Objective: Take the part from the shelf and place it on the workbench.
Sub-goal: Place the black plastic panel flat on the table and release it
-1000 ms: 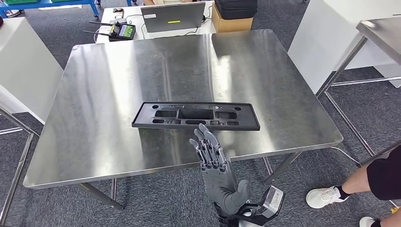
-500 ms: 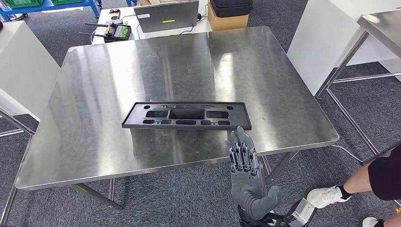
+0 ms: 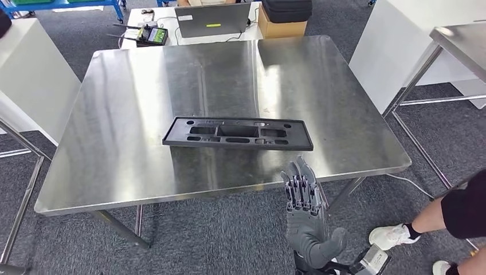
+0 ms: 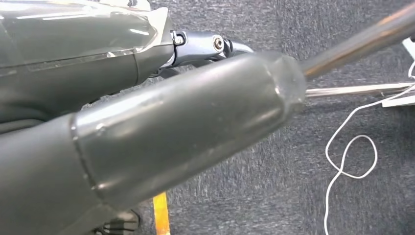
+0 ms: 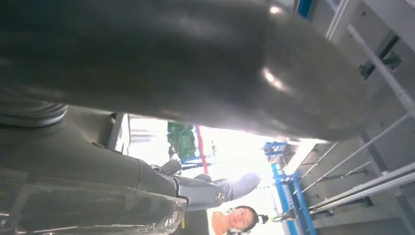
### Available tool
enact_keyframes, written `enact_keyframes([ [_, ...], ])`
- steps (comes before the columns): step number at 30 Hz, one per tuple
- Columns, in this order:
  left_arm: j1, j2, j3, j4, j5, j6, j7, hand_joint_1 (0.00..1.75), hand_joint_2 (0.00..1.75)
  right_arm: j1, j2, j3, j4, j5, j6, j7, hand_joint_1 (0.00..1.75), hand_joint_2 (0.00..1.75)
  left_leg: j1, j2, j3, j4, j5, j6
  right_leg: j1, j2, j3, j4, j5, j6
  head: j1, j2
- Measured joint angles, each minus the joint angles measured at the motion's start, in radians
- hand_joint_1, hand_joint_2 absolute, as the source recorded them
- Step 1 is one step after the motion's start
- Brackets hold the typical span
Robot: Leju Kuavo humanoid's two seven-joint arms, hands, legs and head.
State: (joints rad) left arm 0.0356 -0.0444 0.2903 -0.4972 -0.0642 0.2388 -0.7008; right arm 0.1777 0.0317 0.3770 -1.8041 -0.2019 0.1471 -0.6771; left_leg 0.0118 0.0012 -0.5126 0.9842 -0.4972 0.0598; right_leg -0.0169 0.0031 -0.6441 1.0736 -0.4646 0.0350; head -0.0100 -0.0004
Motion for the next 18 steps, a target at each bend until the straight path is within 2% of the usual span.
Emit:
enact_keyframes([
  [2,0.001,0.0,0.0,-0.001,0.001,0.0,0.0,0.0,0.0,0.006,0.0,-0.005,0.0,0.001,0.001,0.0,0.0,0.0,-0.004,0.004,-0.018,0.0,0.013,0.009,0.0,-0.001,-0.043,0.13,-0.084,-0.015,0.002,0.0],
  [3,0.003,0.0,0.0,-0.002,0.002,0.0,0.0,0.0,0.0,0.009,-0.001,-0.008,0.0,0.002,0.002,0.0,0.0,0.0,-0.005,0.006,-0.027,0.001,0.018,0.01,0.0,-0.001,-0.055,0.187,-0.113,-0.016,0.002,0.0],
  [4,0.004,0.0,0.0,-0.002,0.002,0.0,0.0,0.0,0.0,0.012,-0.001,-0.011,0.0,0.002,0.002,0.0,0.0,0.0,-0.006,0.008,-0.035,0.002,0.024,0.01,0.0,-0.001,-0.051,0.214,-0.124,-0.013,0.003,0.0],
  [5,0.005,-0.001,0.0,-0.002,0.003,0.0,0.0,0.0,0.0,0.014,-0.001,-0.014,0.0,0.003,0.002,0.0,0.0,0.0,-0.007,0.008,-0.041,0.002,0.028,0.009,0.001,-0.001,-0.025,0.198,-0.119,-0.006,0.003,0.0],
  [6,0.007,-0.001,-0.001,-0.002,0.003,0.0,0.0,0.0,0.0,0.016,-0.001,-0.017,0.0,0.004,0.002,0.0,0.0,0.0,-0.009,0.008,-0.045,0.003,0.033,0.007,0.001,-0.001,0.02,0.144,-0.104,0.001,0.003,0.0],
  [8,0.008,-0.004,-0.001,-0.004,0.003,0.0,0.0,0.0,0.0,0.018,-0.001,-0.022,0.0,0.006,0.002,0.0,0.0,0.0,-0.012,0.008,-0.047,0.005,0.039,0.002,0.006,-0.001,0.13,-0.01,-0.073,0.005,0.004,0.0],
  [9,0.008,-0.005,-0.001,-0.005,0.003,0.0,0.0,0.0,0.0,0.018,-0.001,-0.023,0.0,0.006,0.002,0.0,0.0,0.0,-0.015,0.008,-0.049,0.008,0.043,-0.003,0.01,-0.001,0.165,-0.066,-0.064,0.004,0.003,0.0],
  [10,0.008,-0.006,-0.001,-0.006,0.003,0.0,0.0,0.0,0.0,0.019,-0.001,-0.024,-0.001,0.006,0.002,0.0,0.0,0.0,-0.018,0.008,-0.05,0.01,0.046,-0.007,0.013,-0.001,0.182,-0.096,-0.061,0.002,0.003,0.0],
  [11,0.009,-0.006,-0.001,-0.007,0.003,0.0,0.0,0.0,0.0,0.021,-0.001,-0.024,-0.001,0.006,0.002,0.0,0.0,0.0,-0.02,0.008,-0.053,0.012,0.049,-0.012,0.016,-0.001,0.184,-0.105,-0.058,0.0,0.003,0.0],
  [12,0.009,-0.006,-0.001,-0.008,0.003,0.0,0.0,0.0,0.0,0.022,-0.001,-0.025,-0.001,0.007,0.001,0.0,0.0,0.0,-0.02,0.007,-0.054,0.015,0.05,-0.016,0.009,-0.002,0.178,-0.105,-0.054,-0.004,0.002,0.0],
  [13,0.01,-0.006,-0.001,-0.008,0.003,0.0,0.0,0.0,0.0,0.022,0.0,-0.026,-0.001,0.006,-0.001,0.0,0.0,0.0,-0.018,0.005,-0.058,0.022,0.042,-0.021,0.002,-0.002,0.176,-0.107,-0.05,-0.01,0.002,0.0],
  [14,0.01,-0.006,-0.001,-0.008,0.003,0.0,0.0,0.0,0.0,0.021,0.0,-0.028,-0.001,0.006,-0.004,0.0,0.0,0.0,-0.015,0.003,-0.066,0.042,0.022,-0.027,-0.004,-0.004,0.171,-0.108,-0.045,-0.019,0.0,0.0],
  [15,0.01,-0.006,-0.001,-0.008,0.003,0.0,0.0,0.0,0.0,0.02,0.001,-0.03,-0.001,0.005,-0.007,0.0,0.0,0.0,-0.011,0.001,-0.081,0.081,-0.012,-0.034,-0.01,-0.006,0.168,-0.11,-0.039,-0.028,-0.002,0.0],
  [17,0.009,-0.005,-0.002,-0.008,0.003,0.0,0.0,0.0,0.0,0.02,0.002,-0.038,0.001,0.001,-0.02,0.002,0.0,0.0,-0.002,-0.002,-0.124,0.204,-0.094,-0.048,-0.007,-0.009,0.157,-0.109,-0.029,-0.038,-0.007,0.0],
  [18,0.009,-0.005,-0.002,-0.008,0.003,0.0,0.0,0.0,0.0,0.021,0.002,-0.044,0.003,-0.001,-0.029,0.005,0.0,0.0,0.003,-0.002,-0.141,0.261,-0.121,-0.054,-0.006,-0.01,0.153,-0.108,-0.024,-0.038,-0.007,0.0],
])
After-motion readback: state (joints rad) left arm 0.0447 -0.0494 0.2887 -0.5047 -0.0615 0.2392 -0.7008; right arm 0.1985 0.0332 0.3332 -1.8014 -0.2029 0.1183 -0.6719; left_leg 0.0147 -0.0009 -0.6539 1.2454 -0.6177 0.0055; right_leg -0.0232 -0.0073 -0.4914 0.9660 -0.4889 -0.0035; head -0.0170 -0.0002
